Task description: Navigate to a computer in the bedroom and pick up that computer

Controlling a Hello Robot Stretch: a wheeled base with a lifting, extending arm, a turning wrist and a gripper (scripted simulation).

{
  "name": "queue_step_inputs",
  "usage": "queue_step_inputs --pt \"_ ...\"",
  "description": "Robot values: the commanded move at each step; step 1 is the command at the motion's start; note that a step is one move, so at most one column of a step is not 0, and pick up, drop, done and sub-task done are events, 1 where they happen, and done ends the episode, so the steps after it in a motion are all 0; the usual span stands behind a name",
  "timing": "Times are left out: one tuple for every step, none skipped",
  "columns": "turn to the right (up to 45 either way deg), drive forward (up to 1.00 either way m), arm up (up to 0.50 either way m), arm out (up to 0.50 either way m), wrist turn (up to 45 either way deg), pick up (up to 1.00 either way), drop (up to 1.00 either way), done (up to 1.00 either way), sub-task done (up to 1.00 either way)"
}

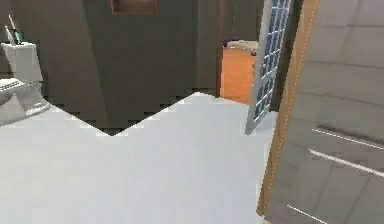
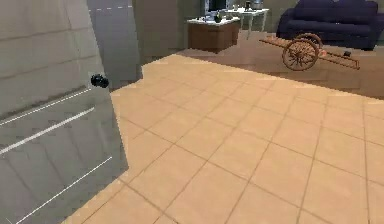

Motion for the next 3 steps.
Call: queue_step_inputs --pt "0.0 0.50 0.00 0.00 0.0 0.00 0.00 0.00 0.00" --pt "3.0 0.00 0.00 0.00 0.0 0.00 0.00 0.00 0.00" --pt "0.0 1.00 0.00 0.00 0.0 0.00 0.00 0.00 0.00"
